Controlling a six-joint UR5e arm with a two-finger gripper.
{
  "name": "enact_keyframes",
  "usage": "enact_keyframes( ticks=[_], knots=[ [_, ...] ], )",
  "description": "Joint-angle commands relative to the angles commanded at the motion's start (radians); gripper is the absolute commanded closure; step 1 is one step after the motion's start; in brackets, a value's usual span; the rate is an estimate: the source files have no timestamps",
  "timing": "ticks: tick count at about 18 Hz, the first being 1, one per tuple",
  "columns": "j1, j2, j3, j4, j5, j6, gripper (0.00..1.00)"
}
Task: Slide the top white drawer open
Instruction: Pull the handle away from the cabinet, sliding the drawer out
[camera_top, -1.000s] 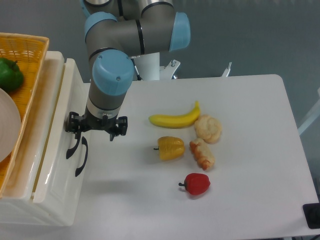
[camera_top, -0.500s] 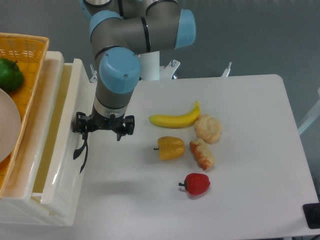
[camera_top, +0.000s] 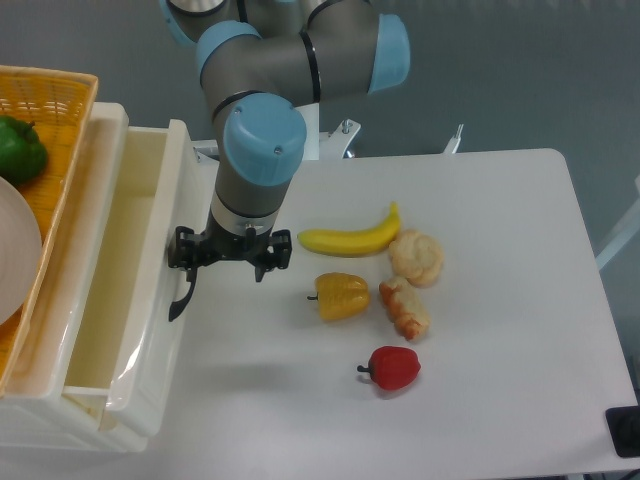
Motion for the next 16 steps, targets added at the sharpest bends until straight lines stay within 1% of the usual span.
enact_keyframes(
  ticks=[12, 16],
  knots=[
    [0.058, 0.003, 0.002, 0.0, 0.012, 0.057, 0.0],
    [0.078, 0.003, 0.002, -0.005, 0.028, 0.115, 0.0]
  ],
)
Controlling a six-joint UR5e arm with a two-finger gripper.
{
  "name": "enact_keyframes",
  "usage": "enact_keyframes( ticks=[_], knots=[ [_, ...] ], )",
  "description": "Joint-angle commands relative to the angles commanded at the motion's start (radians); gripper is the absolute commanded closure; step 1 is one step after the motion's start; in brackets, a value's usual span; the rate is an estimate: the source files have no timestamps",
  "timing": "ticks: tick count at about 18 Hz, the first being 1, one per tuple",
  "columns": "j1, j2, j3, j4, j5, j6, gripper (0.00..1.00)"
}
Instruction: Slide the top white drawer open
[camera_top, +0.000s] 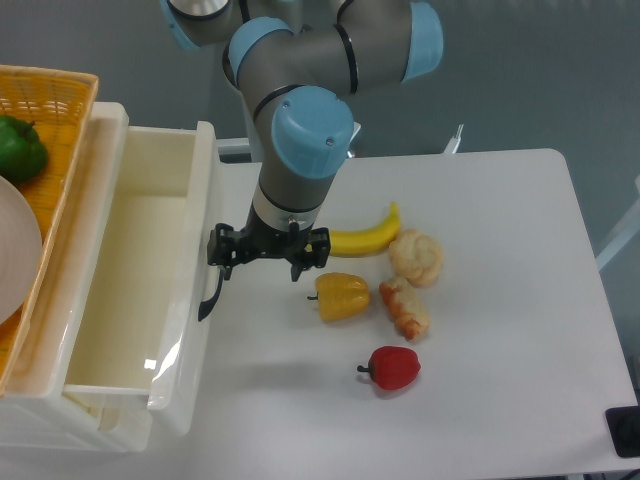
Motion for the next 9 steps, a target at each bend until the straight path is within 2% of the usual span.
enact_keyframes(
  ticks=[9],
  knots=[
    [0.023, 0.002, 0.002, -0.005, -0.009, 0.0, 0.0]
  ],
)
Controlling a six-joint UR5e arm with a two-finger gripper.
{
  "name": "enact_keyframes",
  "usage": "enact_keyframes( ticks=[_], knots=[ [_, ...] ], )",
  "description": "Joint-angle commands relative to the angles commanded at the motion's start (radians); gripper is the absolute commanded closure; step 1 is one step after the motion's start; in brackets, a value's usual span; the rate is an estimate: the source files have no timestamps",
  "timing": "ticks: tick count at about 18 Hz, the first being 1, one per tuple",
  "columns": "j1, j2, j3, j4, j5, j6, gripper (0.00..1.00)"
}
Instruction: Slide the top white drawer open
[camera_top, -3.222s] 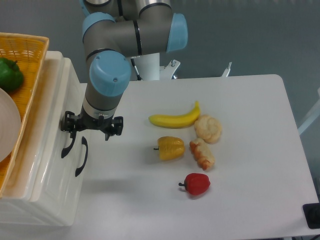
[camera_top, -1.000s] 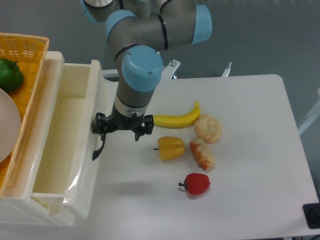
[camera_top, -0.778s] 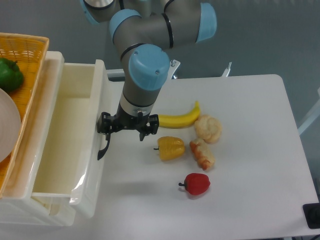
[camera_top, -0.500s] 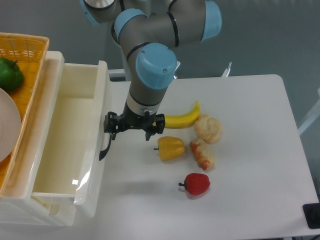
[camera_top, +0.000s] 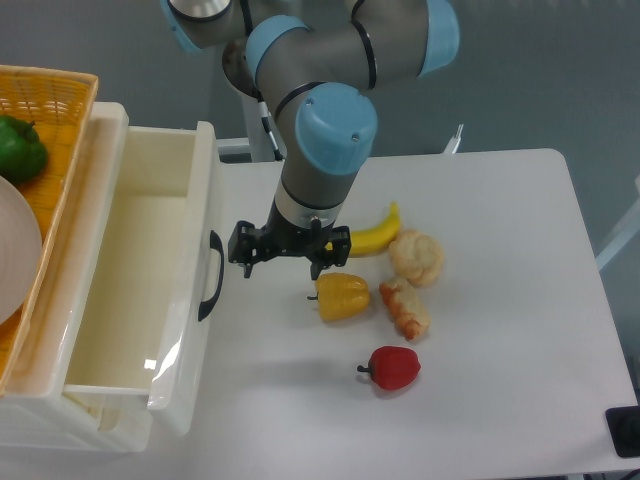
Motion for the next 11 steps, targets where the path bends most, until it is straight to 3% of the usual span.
enact_keyframes(
  ticks=[3, 8, 11],
  knots=[
    [0.014, 0.0, 0.011, 0.003, 0.014, 0.027, 0.0],
    [0.018, 0.015, 0.023, 0.009, 0.124, 0.234, 0.0],
    [0.02, 0.014, 0.025, 0.012, 0.132, 0.317, 0.0]
  ],
)
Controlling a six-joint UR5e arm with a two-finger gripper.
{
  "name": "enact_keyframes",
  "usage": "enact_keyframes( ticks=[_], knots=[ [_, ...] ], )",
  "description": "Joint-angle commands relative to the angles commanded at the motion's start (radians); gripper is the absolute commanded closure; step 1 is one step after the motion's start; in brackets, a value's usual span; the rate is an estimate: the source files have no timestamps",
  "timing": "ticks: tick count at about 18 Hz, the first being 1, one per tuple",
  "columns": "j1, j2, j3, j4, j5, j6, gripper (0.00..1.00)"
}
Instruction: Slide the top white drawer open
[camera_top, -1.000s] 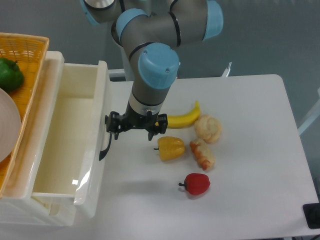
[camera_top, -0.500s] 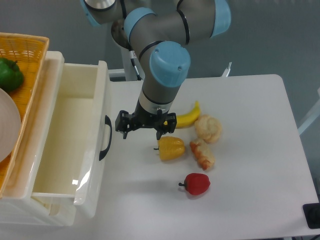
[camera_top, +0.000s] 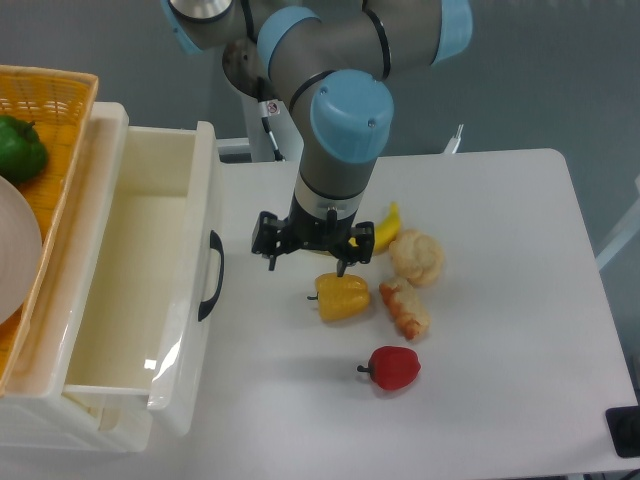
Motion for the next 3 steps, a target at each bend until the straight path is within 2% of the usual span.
enact_keyframes(
  ticks=[3],
  knots=[
    [0.005, 0.0, 0.0, 0.035, 0.034, 0.028, 0.0]
  ],
)
